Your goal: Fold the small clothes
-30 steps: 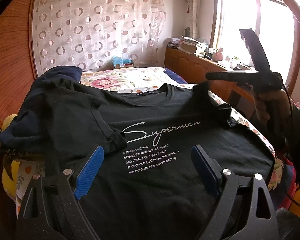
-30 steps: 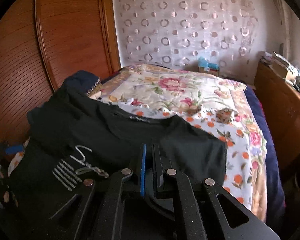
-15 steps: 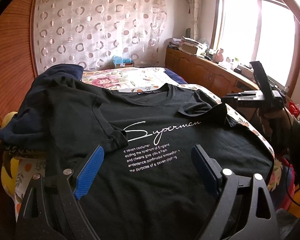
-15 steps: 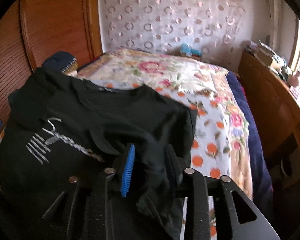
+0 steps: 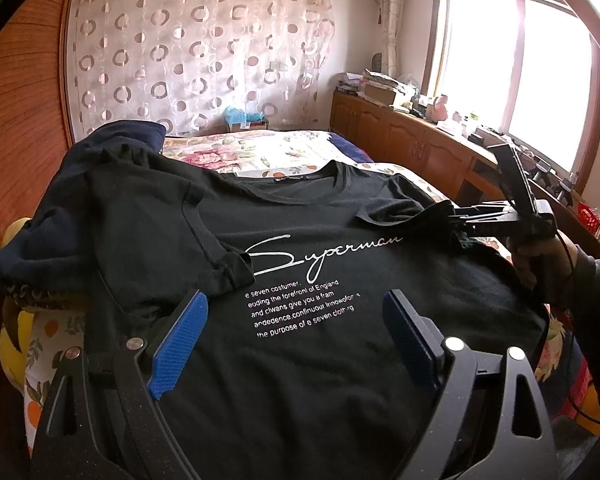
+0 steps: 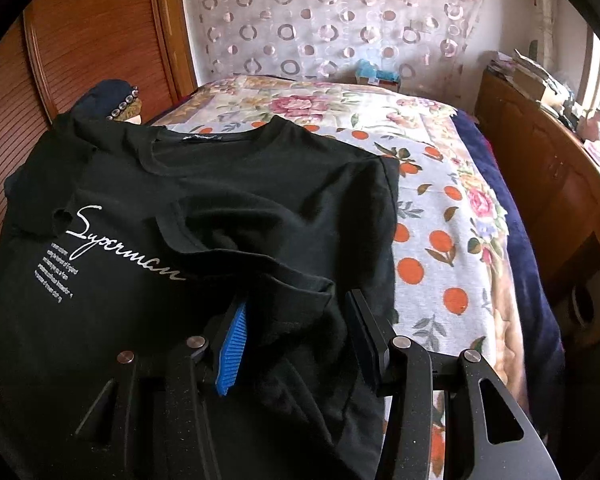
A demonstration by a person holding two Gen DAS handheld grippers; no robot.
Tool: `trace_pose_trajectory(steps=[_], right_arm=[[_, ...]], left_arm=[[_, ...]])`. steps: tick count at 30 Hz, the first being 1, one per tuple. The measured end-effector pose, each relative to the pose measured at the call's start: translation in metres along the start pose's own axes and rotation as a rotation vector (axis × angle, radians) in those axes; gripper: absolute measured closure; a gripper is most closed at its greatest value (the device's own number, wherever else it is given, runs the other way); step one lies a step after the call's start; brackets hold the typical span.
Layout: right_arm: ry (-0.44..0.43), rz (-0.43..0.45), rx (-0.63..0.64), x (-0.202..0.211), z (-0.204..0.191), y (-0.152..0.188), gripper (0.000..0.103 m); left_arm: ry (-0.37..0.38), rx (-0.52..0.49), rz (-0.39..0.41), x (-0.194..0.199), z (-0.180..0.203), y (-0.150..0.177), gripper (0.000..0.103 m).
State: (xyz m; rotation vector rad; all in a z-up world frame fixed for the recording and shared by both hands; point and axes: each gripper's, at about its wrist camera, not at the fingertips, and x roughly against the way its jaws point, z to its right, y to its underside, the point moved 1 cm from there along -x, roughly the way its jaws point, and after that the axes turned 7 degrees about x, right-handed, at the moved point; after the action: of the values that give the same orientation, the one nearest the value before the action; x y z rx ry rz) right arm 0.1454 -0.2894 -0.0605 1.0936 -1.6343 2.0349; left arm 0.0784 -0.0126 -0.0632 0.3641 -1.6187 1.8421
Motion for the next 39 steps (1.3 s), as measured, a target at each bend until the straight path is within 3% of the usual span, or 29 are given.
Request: trace_pose_trajectory(steps=[2, 3, 4, 5, 10, 16, 22, 23, 24, 28, 32, 39], right_arm=[[-0.013, 0.012, 0.001, 0.0, 0.001, 0.0, 0.076], [-0.018, 0.022, 0.004, 0.002, 0.0, -0.001, 0.08], [-0.024, 0.031, 0.01, 0.004, -0.001, -0.001, 0.093], [-0.04, 0.038, 0.021, 0.006, -0.004, 0.0, 0.096], [-0.087, 0.067, 0.083, 0.024, -0.022, 0.012, 0.096], [-0.13, 0.033, 0.137, 0.033, -0.045, 0.039, 0.095], [-0.153, 0.009, 0.145, 0.034, -0.054, 0.051, 0.066], [-0.146, 0.011, 0.148, 0.035, -0.055, 0.051, 0.058], [-0.135, 0.013, 0.148, 0.037, -0.053, 0.05, 0.057], [-0.112, 0.037, 0.129, 0.046, -0.045, 0.047, 0.056], [-0.037, 0.045, 0.112, 0.046, -0.032, 0.045, 0.056], [0.047, 0.014, 0.033, 0.023, -0.005, 0.044, 0.056]], left_arm=[[-0.001, 0.002, 0.0, 0.0, -0.001, 0.001, 0.013], [0.0, 0.004, -0.001, 0.0, -0.001, 0.001, 0.013], [0.0, 0.005, -0.001, 0.0, -0.001, 0.002, 0.013], [-0.001, 0.005, -0.001, 0.0, -0.002, 0.002, 0.013], [-0.002, 0.009, 0.002, 0.002, -0.003, 0.003, 0.013], [-0.005, 0.014, 0.003, 0.001, -0.005, 0.002, 0.013], [-0.019, 0.016, 0.009, 0.001, -0.009, 0.001, 0.013], [-0.023, 0.018, 0.011, 0.002, -0.01, 0.0, 0.013], [-0.028, 0.02, 0.015, 0.003, -0.013, -0.001, 0.013], [-0.057, 0.029, 0.04, 0.008, -0.026, -0.007, 0.013], [-0.097, 0.042, 0.053, 0.01, -0.046, -0.017, 0.013], [-0.181, 0.056, 0.057, 0.004, -0.084, -0.042, 0.013]])
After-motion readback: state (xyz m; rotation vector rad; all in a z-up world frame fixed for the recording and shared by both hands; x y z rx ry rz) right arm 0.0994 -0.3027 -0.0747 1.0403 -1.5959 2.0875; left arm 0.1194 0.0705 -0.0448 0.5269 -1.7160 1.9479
